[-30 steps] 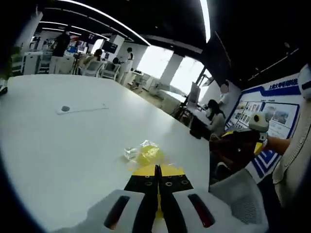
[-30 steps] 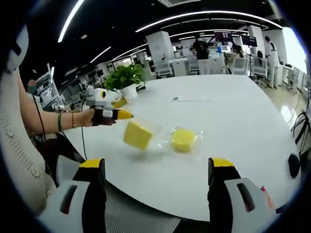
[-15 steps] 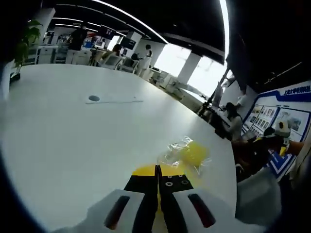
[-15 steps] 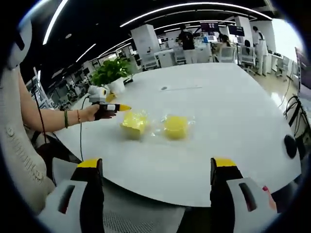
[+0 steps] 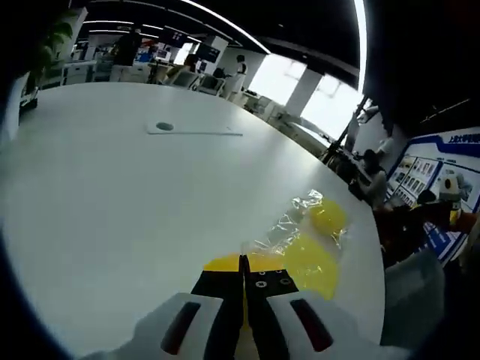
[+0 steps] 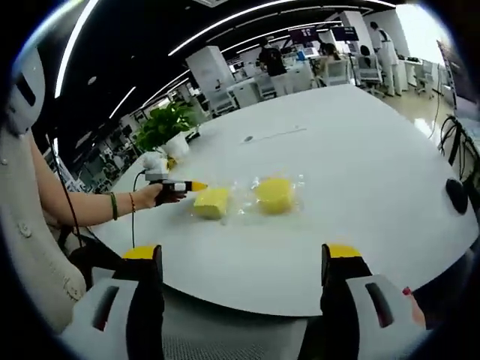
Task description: Compare the silicone blocks by pressing each to a similar depth, holding the contact briefly, and releasing to observe deformation and rebound differences across the visible hardness samples.
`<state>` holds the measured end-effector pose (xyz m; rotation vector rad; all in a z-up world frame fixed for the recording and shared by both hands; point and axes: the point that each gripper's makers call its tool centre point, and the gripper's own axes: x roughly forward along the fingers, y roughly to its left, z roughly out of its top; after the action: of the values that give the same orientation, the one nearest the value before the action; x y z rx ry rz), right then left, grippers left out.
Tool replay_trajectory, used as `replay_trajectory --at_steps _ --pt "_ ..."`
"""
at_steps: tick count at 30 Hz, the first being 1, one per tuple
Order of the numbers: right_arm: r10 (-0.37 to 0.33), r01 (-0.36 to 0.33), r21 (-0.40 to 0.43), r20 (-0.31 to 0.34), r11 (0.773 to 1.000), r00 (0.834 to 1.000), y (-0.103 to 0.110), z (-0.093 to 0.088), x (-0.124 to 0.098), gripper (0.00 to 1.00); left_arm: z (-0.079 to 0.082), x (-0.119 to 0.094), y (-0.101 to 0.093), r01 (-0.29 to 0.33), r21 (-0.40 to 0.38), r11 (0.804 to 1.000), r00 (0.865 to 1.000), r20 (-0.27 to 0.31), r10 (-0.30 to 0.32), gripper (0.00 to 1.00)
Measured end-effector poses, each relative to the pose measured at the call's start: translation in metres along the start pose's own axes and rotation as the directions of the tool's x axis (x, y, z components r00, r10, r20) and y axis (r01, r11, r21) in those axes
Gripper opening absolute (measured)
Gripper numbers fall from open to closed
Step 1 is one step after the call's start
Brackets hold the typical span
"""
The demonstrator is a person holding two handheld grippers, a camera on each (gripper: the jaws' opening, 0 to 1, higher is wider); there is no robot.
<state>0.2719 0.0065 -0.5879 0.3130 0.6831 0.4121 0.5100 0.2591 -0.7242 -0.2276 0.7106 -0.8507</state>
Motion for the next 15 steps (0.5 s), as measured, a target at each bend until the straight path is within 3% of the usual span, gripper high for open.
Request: replay_trajectory --at_steps 13,15 --pt "0.013 -0.013 -0.021 -0.025 1.000 1.000 -0.0006 -0.0026 0.0034 0.77 -0.0003 -0.0031 -0.0042 -0.003 -0.005 1.000 1.000 0.030 0.003 0.00" --pt "0.015 -0.015 -0.022 -0.024 1.000 1.000 0.0003 -0.0029 0.0034 0.77 0.0014 -0.0048 -0.0030 -0.027 0.047 0.999 0.999 0.045 0.025 0.01"
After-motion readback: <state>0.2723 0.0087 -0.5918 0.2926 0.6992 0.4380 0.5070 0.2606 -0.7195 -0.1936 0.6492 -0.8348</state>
